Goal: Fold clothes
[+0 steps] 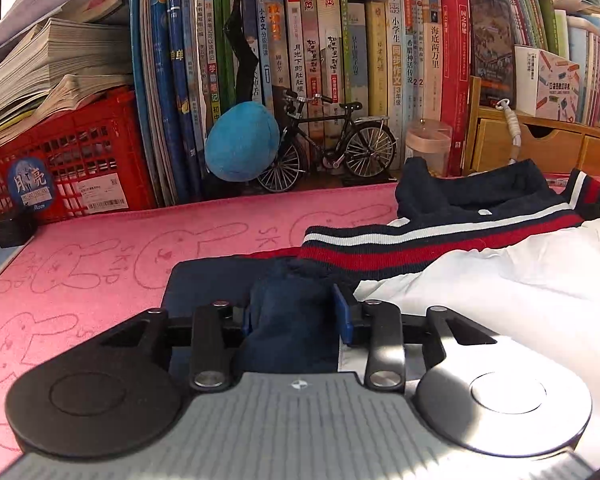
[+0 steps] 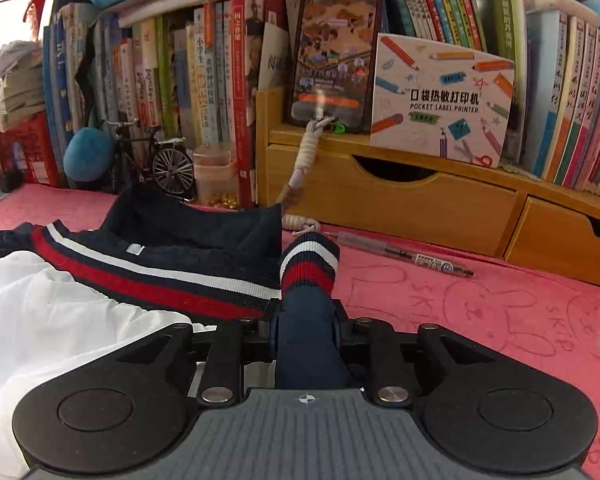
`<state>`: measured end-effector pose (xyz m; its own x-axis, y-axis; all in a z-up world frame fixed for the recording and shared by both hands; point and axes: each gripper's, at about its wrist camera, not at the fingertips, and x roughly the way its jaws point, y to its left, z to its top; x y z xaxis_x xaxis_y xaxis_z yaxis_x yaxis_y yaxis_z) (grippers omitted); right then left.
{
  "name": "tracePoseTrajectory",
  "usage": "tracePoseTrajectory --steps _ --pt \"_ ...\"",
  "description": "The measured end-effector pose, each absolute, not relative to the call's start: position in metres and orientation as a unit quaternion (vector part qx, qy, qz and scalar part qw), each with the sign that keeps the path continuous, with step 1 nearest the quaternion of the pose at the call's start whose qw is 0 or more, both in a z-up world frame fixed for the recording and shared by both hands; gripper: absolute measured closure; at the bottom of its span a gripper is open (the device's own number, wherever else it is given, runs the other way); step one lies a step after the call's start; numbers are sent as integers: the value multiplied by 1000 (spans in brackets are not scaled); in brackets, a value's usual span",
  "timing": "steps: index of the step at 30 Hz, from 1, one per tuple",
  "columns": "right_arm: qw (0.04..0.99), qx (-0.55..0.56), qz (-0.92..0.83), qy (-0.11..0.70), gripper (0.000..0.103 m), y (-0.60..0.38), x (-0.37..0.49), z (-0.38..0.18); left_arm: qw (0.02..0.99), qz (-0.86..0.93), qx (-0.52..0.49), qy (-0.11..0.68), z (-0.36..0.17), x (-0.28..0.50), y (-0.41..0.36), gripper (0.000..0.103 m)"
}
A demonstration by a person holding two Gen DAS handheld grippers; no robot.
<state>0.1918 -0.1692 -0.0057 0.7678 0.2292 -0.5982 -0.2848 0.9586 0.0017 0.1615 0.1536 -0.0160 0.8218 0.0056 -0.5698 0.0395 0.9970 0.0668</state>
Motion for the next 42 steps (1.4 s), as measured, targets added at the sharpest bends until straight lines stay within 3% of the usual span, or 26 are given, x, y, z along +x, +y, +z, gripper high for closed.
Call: tracePoseTrajectory --steps 1,2,4,5,7,10,12,14,19,25,26,28,32,35,42 --pt "940 -35 134 313 74 -172 195 -10 955 -2 34 295 -15 163 155 49" --pt "940 -25 131 315 70 -175 198 -14 956 6 31 293 -14 164 157 30" --pt "938 6 126 322 59 -185 205 -20 952 29 12 304 -13 175 165 10" --pt "937 24 123 325 52 -190 208 -22 949 36 -2 313 -13 181 170 6" --pt "935 44 111 334 41 -197 211 -22 944 38 -45 325 -9 187 181 6" --pt "940 47 89 325 33 -204 194 -2 953 50 -58 293 11 166 188 7" --pt "949 39 107 295 32 -208 164 14 964 52 -36 257 25 141 186 7" --pt "955 12 143 260 23 -208 125 27 975 36 1 218 39 111 177 7" --pt "947 -67 198 245 23 -185 46 28 971 -75 114 196 48 68 110 6" --pt "935 -60 189 295 23 -188 14 9 938 -97 224 245 9 119 17 10" --pt "933 -69 176 306 23 -189 13 2 935 -83 220 265 4 136 12 17" --pt "929 -86 153 327 23 -191 11 -11 930 -43 182 316 -7 177 15 22" --pt "929 -81 143 332 23 -199 0 -18 930 -24 124 344 -7 222 26 22" --pt "927 -94 131 339 22 -198 -8 -14 927 2 144 346 -4 237 19 22" --pt "932 -14 209 297 25 -183 -16 19 944 -25 113 308 31 198 34 22"
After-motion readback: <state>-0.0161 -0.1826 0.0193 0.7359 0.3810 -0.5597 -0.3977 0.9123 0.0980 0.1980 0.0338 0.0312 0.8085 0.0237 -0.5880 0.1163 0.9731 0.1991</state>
